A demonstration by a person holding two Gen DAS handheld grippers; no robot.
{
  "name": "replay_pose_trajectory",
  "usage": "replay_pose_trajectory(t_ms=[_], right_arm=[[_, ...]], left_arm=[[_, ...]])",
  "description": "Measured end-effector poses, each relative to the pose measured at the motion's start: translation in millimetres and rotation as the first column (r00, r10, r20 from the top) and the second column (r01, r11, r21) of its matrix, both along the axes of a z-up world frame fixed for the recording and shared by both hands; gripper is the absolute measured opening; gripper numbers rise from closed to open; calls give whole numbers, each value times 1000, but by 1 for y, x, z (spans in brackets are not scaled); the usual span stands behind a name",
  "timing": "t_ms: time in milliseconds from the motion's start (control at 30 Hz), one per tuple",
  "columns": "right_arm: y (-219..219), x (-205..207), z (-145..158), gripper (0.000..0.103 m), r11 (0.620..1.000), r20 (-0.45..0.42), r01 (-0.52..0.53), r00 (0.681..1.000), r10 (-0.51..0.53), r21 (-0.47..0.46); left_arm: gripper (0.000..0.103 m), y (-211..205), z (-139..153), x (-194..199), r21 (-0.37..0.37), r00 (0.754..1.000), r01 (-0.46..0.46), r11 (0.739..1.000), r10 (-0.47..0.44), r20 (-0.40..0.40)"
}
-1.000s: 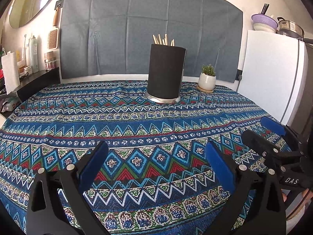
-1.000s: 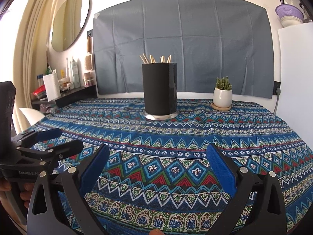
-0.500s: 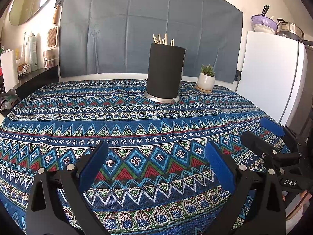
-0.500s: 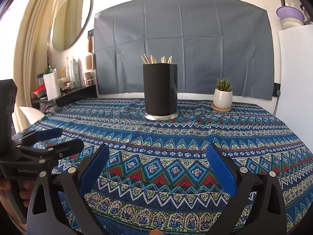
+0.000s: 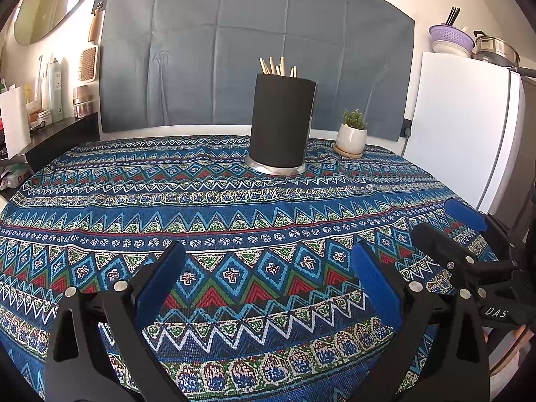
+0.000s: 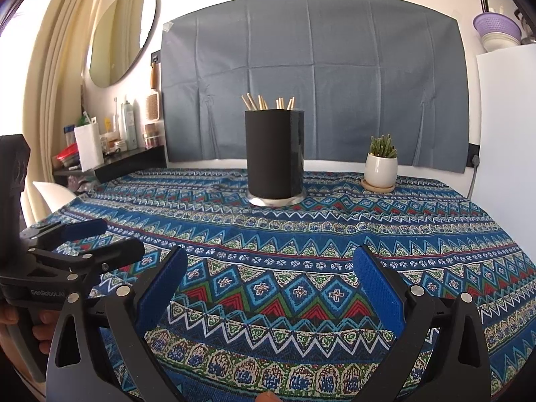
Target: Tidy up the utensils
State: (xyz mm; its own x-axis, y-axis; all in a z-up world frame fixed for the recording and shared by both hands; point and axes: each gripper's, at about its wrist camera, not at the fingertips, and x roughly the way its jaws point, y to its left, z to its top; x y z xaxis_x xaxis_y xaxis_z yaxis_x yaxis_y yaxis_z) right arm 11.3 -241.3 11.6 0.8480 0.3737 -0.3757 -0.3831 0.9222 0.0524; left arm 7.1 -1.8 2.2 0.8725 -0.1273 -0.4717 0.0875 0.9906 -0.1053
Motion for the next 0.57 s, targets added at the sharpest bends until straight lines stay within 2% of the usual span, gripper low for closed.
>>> replay_pose_trajectory(t_ms=[567], right_arm=[[1, 0, 0, 95, 1000, 3, 2, 1000, -2, -3]], left_arm=[[97, -3, 0, -1, 9, 1000, 4, 1000, -4, 1]])
